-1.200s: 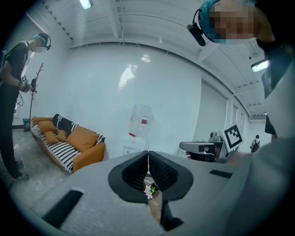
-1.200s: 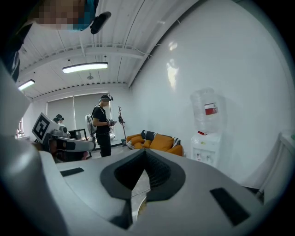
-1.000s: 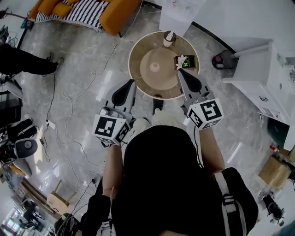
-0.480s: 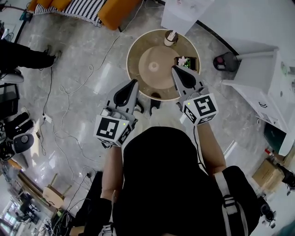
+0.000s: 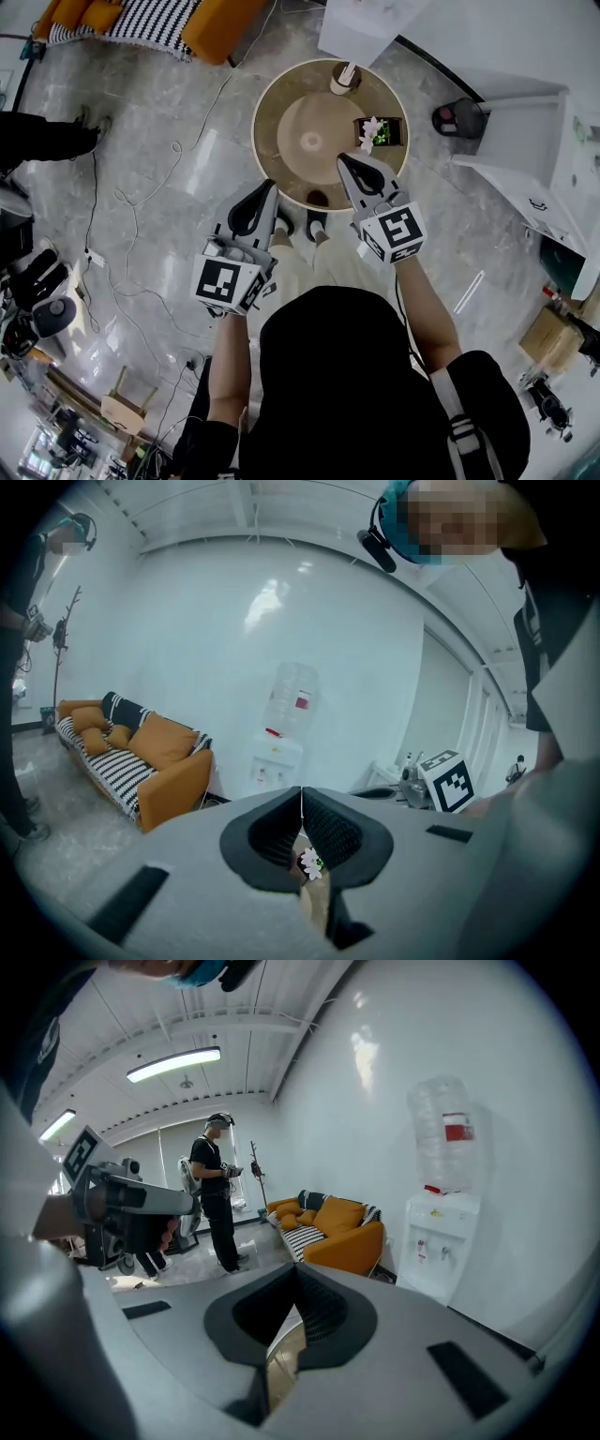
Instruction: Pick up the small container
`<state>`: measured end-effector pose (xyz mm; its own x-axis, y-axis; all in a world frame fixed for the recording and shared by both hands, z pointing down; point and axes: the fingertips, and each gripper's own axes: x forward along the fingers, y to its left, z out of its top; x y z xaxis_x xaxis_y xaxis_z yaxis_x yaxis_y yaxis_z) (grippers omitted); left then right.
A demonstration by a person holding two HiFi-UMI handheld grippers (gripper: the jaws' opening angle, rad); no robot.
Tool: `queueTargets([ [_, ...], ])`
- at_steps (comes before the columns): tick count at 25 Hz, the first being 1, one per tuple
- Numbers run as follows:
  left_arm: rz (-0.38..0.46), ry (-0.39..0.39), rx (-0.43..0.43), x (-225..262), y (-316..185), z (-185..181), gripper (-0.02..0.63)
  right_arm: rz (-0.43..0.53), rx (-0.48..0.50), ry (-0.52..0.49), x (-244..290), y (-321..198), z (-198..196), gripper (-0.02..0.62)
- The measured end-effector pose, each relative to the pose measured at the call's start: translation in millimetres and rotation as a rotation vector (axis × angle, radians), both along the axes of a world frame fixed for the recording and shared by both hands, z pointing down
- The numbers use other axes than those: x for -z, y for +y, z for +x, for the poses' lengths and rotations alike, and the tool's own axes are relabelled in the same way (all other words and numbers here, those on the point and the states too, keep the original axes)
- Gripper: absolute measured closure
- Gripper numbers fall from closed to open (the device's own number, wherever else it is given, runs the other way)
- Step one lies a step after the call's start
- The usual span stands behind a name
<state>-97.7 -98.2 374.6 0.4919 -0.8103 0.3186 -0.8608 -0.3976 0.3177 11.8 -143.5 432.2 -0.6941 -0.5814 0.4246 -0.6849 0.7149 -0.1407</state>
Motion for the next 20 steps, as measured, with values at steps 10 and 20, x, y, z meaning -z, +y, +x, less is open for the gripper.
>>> queueTargets([
  [10, -0.077, 0.008, 0.023, -73, -17, -32, 0.584, -0.093, 0.008, 0.070, -84, -3, -9, 0.592],
  [20, -0.152, 0.002, -0.015, -137, -37, -35, 0.584, -0.176, -0.026, 0.147, -173, -20, -8, 0.591],
])
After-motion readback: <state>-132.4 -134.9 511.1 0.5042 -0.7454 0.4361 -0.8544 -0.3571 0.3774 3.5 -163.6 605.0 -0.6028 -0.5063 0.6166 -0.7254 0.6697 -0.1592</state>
